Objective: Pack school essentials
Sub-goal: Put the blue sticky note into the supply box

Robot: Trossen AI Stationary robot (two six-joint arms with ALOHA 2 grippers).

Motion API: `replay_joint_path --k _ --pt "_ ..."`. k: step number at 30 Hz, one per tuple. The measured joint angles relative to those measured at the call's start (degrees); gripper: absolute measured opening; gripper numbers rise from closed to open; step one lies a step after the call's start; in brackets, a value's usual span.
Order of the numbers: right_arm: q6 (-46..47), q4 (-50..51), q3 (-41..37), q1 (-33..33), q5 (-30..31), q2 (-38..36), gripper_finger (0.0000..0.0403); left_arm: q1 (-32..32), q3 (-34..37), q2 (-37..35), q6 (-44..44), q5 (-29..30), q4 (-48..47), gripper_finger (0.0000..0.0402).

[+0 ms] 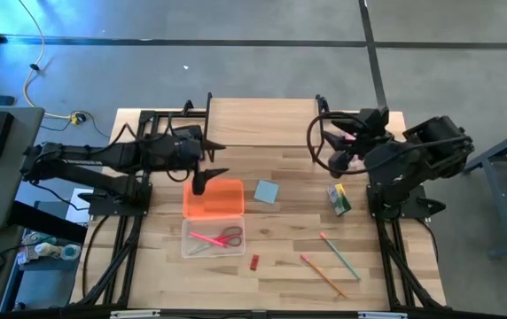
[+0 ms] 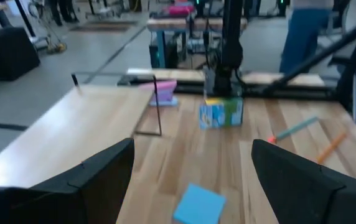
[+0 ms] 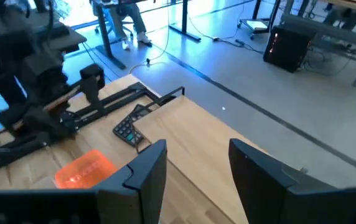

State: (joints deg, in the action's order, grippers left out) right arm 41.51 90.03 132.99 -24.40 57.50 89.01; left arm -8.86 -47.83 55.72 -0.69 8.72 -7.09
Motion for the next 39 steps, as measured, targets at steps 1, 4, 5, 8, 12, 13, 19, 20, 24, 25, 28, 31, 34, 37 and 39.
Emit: replay_joint_path --k 1,4,5,8,12,13,19,20,24,25,28,31,34,37,39 --pt "-0.61 0.01 0.0 -0.07 -0.26 -0.04 0.0165 -0.7 0.0 0.0 0.01 -0.51 0.76 0.0314" --pt "-3.04 -0.09 -0.6 -0.74 -1.14 -0.03 0.0165 -2.47 -0.02 0.0 0.0 -0.95 1.89 0.0314" --pt "-3.69 -0.02 -1.46 -0.92 -1.12 -0.11 0.0165 -3.01 -0.02 0.0 0.0 -1.07 2.0 0.0314" --pt "-3.62 -0.05 -6.63 -1.7 -1.17 -1.65 0.0165 -4.78 -0.02 0.01 0.0 -3.41 2.69 0.0314" --pt "0.86 -0.01 -16.04 -2.01 -1.17 -6.85 0.0165 -6.27 -0.63 1.44 0.04 -4.25 3.19 0.0314" --pt "2.64 0.03 -18.51 -1.99 -1.3 -8.36 0.0165 -6.61 -1.3 2.12 -0.05 -4.28 3.01 0.0314" --pt "10.35 -3.51 -33.36 -1.99 -2.0 -17.79 0.0165 -7.65 -7.47 8.8 -2.98 -6.81 1.96 0.0314" --pt "10.65 -4.99 -35.85 -1.99 -2.33 -19.19 0.0165 -7.75 -8.48 10.18 -3.12 -7.06 1.77 0.0314" --pt "10.67 -11.83 -45.78 -2.0 -4.9 -24.92 0.0165 -7.99 -12.54 15.63 -4.83 -7.2 -1.83 0.0314" --pt "10.7 -13.5 -48.24 -2.01 -5.63 -26.44 0.0165 -8.01 -13.53 17.13 -5.09 -7.18 -2.89 0.0314" --pt "10.56 -19.2 -55.3 -2.01 -7.34 -30.8 0.0165 -8.01 -16.17 21.12 -5.09 -7.16 -5.77 0.0314" --pt "9.97 -24.67 -61.74 -2.01 -9.42 -35.11 0.0165 -8.01 -18.7 24.49 -5.09 -7.12 -7.48 0.0314" --pt "7.41 -31.43 -68.0 -2.0 -11.92 -39.23 0.0165 -7.92 -21.43 27.76 -5.03 -7.09 -9.73 0.0314" --pt "3.26 -38.74 -74.01 -2.01 -15.54 -43.18 0.0165 -7.83 -23.46 30.4 -4.93 -7.0 -11.54 0.0314" --pt "0.36 -43.83 -78.02 -1.99 -17.93 -45.73 0.0165 -7.78 -24.18 31.88 -4.92 -7.0 -11.76 0.0314"
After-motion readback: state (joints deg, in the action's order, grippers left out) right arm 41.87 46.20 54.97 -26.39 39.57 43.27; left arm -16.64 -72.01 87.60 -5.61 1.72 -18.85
